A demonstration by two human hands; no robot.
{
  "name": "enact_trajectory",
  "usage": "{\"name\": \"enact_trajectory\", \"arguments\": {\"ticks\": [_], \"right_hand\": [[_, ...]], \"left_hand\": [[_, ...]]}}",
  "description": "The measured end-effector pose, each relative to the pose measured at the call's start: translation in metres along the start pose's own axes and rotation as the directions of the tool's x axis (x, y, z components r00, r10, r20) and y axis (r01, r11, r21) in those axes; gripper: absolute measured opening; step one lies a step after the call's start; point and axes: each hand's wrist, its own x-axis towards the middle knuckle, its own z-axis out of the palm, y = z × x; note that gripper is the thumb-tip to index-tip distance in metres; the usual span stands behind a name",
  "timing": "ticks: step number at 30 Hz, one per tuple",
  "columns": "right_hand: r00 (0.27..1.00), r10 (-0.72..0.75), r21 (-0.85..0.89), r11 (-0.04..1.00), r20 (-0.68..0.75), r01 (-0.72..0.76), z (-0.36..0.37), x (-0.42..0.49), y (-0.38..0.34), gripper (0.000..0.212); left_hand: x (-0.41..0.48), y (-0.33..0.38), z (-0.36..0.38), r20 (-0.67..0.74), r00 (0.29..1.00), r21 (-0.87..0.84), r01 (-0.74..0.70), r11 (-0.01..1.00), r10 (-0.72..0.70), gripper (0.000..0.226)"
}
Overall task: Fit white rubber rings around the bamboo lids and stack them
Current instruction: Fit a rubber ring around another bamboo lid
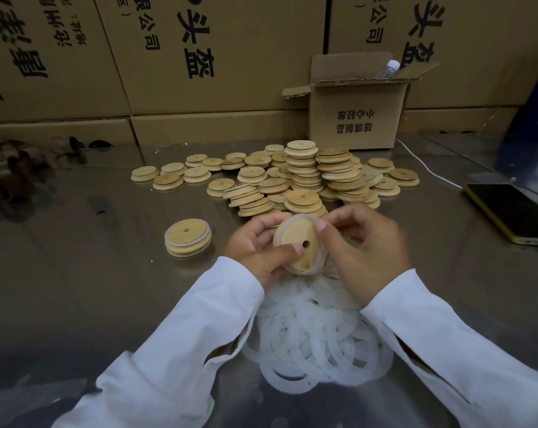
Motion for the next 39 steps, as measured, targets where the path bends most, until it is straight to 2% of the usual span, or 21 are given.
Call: {"name": "enact_trajectory", "arguments": {"ticks": [5,9,11,16,21,26,29,35,39], "right_hand": [[0.993,-0.106,-0.051,0.993,0.058,0.109,0.000,-0.005,-0.004,0.009],[0.989,-0.122,-0.056,0.990,0.089,0.127,0.000,-0.005,-0.006,0.010],[0.992,-0.090,-0.044,0.995,0.091,0.095,-0.001,-0.003,-0.006,0.012],[0.989,0.056,0.068,0.996,0.134,-0.066,-0.006,0.004,-0.007,0.014],[0.972,0.162,0.169,0.967,0.167,-0.191,-0.011,0.010,-0.010,0.020],[0.945,0.220,0.183,0.946,0.241,-0.267,-0.013,0.010,-0.011,0.015],[0.964,0.163,0.144,0.970,0.209,-0.195,-0.007,0.005,-0.010,0.013],[0.998,-0.036,-0.055,0.998,0.054,0.039,-0.001,-0.005,-0.009,0.009],[0.998,-0.063,-0.092,0.994,-0.011,0.062,-0.001,-0.005,-0.008,0.005]], "left_hand": [[0.001,0.001,-0.003,-0.005,1.000,0.140,-0.012,0.990,0.012,0.044],[-0.003,0.002,-0.001,-0.010,0.997,0.286,-0.065,0.956,0.071,0.020],[-0.003,0.003,0.000,-0.002,0.995,0.317,-0.093,0.944,0.098,0.008],[-0.004,0.007,0.001,0.014,0.993,0.332,-0.114,0.936,0.116,0.008],[-0.002,0.012,-0.002,0.035,0.993,0.298,-0.116,0.947,0.111,0.025],[-0.002,0.013,-0.006,0.053,0.994,0.280,-0.109,0.954,0.098,0.025],[-0.002,0.009,-0.005,0.019,0.995,0.299,-0.095,0.950,0.094,0.025],[-0.002,0.005,-0.002,-0.071,0.993,0.293,-0.064,0.954,0.089,0.028],[-0.002,0.003,0.000,-0.092,0.992,0.258,-0.055,0.965,0.081,0.037]]}}
